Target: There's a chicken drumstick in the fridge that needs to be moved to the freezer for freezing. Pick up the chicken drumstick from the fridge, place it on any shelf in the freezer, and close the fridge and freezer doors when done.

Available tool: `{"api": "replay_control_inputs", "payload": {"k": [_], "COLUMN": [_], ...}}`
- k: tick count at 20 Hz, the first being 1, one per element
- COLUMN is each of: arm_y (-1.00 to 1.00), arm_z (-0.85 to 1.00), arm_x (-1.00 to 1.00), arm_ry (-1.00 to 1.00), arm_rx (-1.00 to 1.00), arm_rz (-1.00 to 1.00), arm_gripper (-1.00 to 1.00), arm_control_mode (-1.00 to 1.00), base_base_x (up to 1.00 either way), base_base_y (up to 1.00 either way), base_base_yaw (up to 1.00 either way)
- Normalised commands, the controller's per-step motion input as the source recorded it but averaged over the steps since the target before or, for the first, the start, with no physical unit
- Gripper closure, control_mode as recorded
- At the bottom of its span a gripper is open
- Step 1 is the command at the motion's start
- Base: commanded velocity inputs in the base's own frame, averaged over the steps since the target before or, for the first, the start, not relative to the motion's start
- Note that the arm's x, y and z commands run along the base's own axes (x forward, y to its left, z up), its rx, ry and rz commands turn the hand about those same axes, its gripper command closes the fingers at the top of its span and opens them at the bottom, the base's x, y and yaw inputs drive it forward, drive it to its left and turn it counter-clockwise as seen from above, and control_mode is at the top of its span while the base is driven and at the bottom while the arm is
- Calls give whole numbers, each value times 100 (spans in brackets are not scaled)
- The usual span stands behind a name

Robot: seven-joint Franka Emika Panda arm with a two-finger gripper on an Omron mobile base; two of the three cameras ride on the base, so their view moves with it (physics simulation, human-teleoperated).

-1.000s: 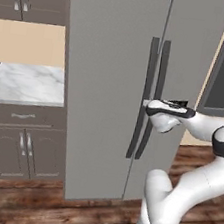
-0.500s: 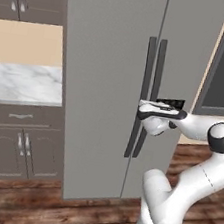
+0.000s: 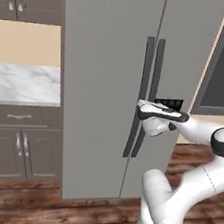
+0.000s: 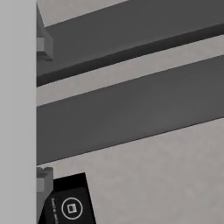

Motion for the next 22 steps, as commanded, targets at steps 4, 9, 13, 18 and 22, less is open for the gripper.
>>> {"api": "replay_control_inputs", "payload": {"k": [4, 9, 13, 18, 22], "arm_y": [-43, -75, -77, -69, -63], "arm_z": [5, 5, 1, 8, 14], "arm_x": [99, 99, 100, 100, 100], "arm_ry": [2, 0, -1, 1, 7], "arm_rx": [24, 27, 28, 27, 23], "arm_rz": [27, 37, 42, 44, 45], "arm_gripper": [-100, -100, -100, -100, -100], "arm_control_mode": [-100, -100, -100, -100, -100], "base_base_x": [0, 0, 0, 0, 0], "base_base_y": [0, 0, 0, 0, 0], "base_base_yaw": [0, 0, 0, 0, 0]}}
